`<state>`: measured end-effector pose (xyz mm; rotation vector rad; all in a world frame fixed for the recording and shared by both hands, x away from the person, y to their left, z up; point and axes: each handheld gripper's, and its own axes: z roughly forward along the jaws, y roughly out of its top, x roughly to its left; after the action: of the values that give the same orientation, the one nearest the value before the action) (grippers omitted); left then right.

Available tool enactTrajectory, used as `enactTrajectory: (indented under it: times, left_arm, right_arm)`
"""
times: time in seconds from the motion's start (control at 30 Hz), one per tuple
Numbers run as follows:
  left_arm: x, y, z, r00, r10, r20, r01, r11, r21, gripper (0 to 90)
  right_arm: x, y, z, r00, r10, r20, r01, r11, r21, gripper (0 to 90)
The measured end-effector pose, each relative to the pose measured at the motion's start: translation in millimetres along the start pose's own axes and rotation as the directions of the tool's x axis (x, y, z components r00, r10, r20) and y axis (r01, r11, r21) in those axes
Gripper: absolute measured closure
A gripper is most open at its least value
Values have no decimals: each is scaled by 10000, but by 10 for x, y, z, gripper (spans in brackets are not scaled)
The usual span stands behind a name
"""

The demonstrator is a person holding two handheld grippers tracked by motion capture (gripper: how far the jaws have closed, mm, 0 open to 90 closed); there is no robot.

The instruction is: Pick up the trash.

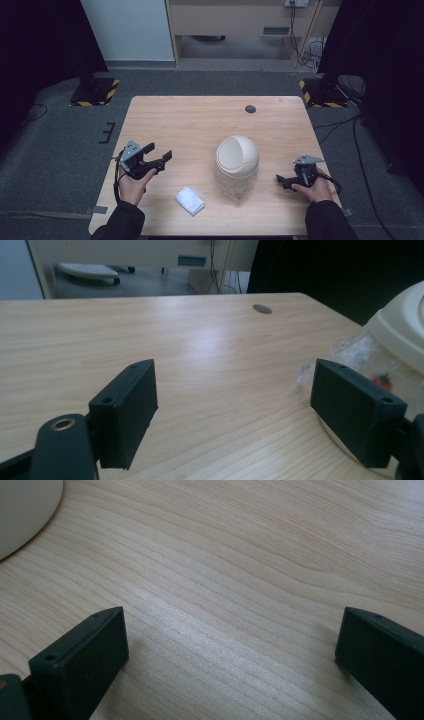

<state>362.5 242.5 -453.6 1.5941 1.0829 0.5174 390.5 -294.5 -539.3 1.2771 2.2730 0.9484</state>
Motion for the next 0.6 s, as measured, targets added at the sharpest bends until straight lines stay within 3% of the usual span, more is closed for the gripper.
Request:
enactTrajectory:
  times: [0.6]
  left_arm:
    - [-270,279,-36,9947,522,888,-464,9967,-660,189]
  right_arm:
    - [1,0,0,10000,-4,3,4,10000,11,6]
